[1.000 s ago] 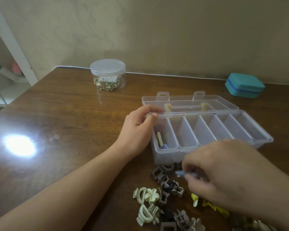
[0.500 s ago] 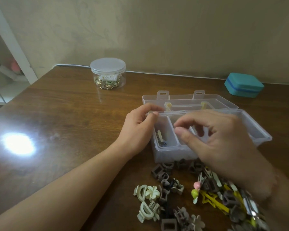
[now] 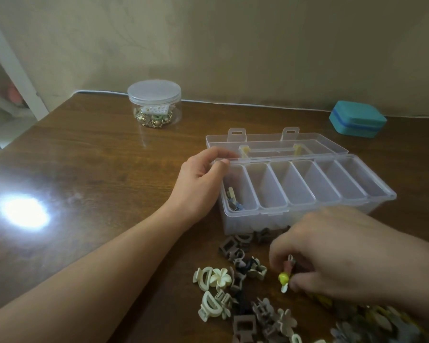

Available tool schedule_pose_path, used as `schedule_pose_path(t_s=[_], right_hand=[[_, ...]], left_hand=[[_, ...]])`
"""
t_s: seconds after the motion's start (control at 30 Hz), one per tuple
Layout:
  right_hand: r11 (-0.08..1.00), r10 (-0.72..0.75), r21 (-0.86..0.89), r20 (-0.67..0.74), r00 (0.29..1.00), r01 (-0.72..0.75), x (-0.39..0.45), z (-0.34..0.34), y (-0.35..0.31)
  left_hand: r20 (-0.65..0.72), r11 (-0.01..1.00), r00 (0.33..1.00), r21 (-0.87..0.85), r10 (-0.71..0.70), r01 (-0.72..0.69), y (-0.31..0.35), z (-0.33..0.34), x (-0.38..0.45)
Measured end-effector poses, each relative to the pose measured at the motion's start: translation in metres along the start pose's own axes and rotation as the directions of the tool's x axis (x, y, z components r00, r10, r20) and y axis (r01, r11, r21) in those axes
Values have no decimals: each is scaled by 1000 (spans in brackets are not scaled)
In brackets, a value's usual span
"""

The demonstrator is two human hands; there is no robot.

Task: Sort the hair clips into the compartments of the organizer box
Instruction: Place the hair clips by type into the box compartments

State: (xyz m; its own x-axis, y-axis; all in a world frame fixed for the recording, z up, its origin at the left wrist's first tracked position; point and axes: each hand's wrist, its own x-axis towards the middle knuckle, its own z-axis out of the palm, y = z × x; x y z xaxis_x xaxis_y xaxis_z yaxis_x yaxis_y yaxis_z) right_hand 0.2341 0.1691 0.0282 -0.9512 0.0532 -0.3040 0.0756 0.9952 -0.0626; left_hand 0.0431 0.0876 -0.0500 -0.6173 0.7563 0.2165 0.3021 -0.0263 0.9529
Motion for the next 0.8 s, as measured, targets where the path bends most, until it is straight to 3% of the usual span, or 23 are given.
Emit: schedule_pose_path(t_s=[0.1, 0.2, 0.27, 0.33, 0.37, 0.5, 0.73, 0.8], right_hand=[[996, -72, 35, -100, 992, 76, -1, 1, 2], [910, -108, 361, -268, 957, 204, -3, -12, 3], [805, -21, 500, -513, 858, 319, 0, -15, 3], [817, 110, 479, -677, 727, 322, 10, -8, 3], [843, 153, 460, -702, 696, 279, 17, -4, 4], [940, 160, 335, -603, 781, 66, 33, 11, 6], [924, 112, 348, -649, 753, 162, 5, -12, 16], [912, 117, 398, -490, 864, 102, -8, -19, 18]], left_hand=[[-7, 1000, 1000, 2, 7, -7, -2, 0, 0], [-18, 1000, 1000, 16, 21, -21, -3, 0, 1], [-7, 1000, 1000, 21, 23, -22, -3, -1, 0], [4, 999, 1000, 29, 20, -20, -2, -1, 0], [3, 999, 1000, 35, 23, -23, -2, -1, 0], [3, 999, 1000, 33, 26, -26, -3, 0, 0], [21, 999, 1000, -24, -22, 22, -1, -1, -2], [58, 999, 998, -23, -23, 24, 1, -1, -2]])
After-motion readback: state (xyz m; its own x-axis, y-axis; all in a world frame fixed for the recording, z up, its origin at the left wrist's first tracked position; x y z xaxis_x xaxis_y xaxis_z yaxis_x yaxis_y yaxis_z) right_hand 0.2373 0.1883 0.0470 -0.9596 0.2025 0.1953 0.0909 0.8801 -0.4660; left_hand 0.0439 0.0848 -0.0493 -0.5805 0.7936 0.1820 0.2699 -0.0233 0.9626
